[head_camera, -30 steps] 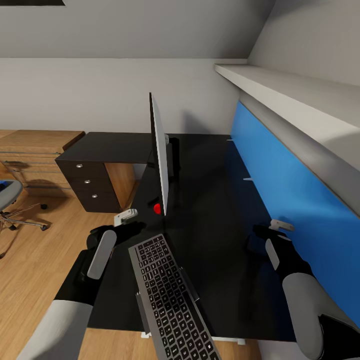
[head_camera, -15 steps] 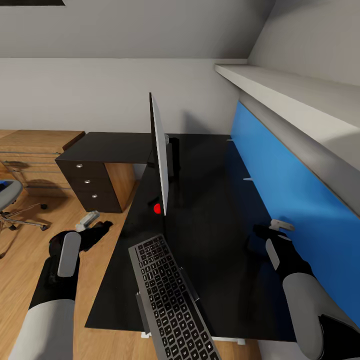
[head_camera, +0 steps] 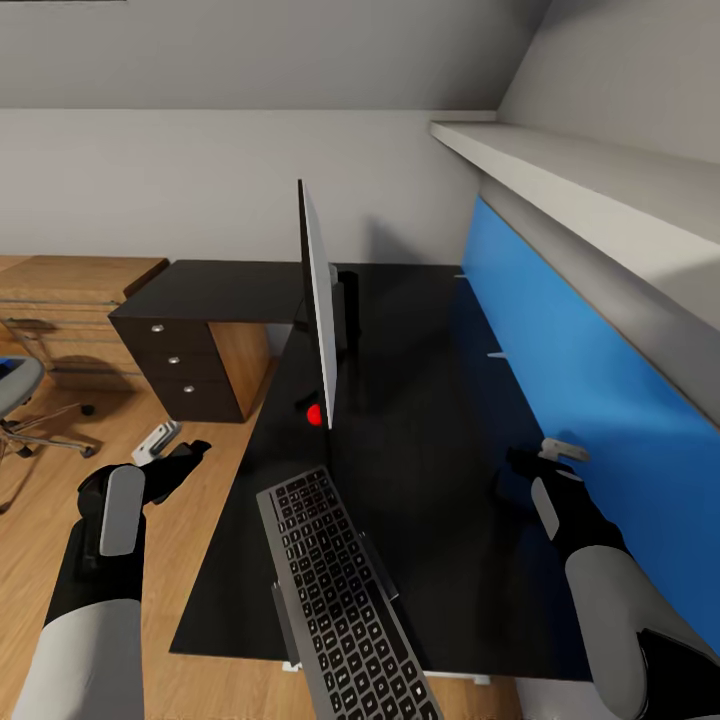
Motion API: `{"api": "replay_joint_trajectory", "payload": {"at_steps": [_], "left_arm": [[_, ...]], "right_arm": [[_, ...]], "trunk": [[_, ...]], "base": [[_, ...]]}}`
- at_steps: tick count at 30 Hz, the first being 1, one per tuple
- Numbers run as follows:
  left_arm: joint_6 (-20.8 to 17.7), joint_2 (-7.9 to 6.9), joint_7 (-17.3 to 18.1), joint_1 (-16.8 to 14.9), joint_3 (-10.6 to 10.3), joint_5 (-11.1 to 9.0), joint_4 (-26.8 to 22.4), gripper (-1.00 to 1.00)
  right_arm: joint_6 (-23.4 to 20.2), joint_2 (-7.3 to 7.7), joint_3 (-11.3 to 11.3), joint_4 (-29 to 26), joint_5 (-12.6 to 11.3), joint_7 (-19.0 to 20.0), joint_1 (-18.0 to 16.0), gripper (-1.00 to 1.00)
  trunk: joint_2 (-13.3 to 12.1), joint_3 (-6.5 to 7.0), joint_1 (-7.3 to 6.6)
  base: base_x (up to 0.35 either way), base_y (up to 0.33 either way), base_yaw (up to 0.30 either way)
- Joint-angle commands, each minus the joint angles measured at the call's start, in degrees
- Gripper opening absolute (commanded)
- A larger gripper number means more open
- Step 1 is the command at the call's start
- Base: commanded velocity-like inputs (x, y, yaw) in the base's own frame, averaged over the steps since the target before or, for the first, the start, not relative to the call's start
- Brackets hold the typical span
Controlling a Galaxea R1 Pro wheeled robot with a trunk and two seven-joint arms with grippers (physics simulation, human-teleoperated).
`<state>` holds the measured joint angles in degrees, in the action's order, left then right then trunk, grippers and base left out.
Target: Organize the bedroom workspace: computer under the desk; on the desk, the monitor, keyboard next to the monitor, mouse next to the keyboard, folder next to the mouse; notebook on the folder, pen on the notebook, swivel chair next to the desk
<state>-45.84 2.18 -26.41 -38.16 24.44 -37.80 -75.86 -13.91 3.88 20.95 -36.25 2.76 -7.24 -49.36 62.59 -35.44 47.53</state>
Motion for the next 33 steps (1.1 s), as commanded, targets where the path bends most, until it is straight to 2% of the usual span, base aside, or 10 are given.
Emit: {"api": "replay_joint_trajectory", "payload": {"at_steps": [1,33], "left_arm": [[-0.2,0.06,-0.5,0.0,0.1,-0.6,-0.1,1.00],[-0.1,0.34,-0.2,0.0,0.1,-0.5,0.4,1.00]], "right_arm": [[-0.4,-0.02,0.1,-0.1,0.3,-0.1,0.0,1.00],[-0.4,-0.02,0.1,-1.7,0.3,-0.1,0.0,1.00]], "trunk": [[0.0,-0.14,0.00],[0.0,-2.98,0.00]], "base": [[0.000,0.000,0.000],[0.000,0.000,0.000]]}}
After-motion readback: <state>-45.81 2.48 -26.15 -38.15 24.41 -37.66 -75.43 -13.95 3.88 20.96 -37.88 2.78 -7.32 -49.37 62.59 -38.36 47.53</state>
